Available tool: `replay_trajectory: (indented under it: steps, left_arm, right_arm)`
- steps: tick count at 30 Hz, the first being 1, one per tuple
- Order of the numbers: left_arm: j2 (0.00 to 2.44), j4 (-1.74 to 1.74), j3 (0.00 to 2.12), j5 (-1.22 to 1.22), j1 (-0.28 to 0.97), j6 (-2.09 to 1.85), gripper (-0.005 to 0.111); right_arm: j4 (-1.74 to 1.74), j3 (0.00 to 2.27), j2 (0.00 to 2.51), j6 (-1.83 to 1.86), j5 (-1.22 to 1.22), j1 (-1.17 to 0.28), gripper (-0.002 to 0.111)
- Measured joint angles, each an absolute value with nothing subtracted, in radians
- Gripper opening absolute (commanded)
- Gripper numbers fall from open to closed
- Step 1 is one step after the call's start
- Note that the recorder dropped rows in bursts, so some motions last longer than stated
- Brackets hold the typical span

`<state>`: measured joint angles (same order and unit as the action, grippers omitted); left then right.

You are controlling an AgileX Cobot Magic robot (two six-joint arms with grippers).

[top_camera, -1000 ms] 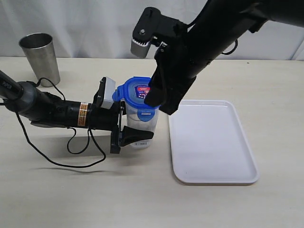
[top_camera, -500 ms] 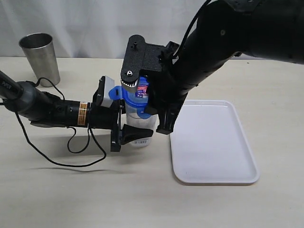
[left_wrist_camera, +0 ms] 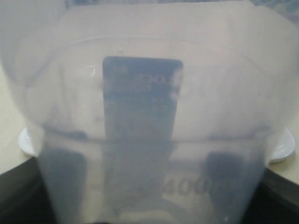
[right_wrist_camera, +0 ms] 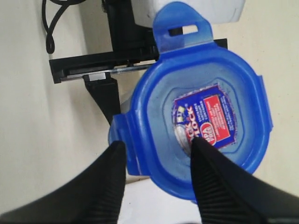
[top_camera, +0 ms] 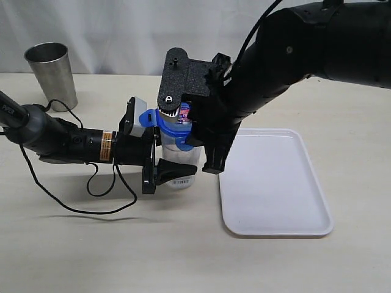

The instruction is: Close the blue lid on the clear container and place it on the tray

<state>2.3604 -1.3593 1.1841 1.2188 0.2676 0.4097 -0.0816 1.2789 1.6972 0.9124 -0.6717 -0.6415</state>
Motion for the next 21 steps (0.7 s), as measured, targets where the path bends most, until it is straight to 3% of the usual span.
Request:
replay_trajectory:
  steps: [21]
  left_arm:
    - [2.36,-1.361,1.184,1.219,0.266,0.398,0.0]
  right_arm:
    - [0.092,1.277,1.697,0.879,-0.683,-0.712,0.042]
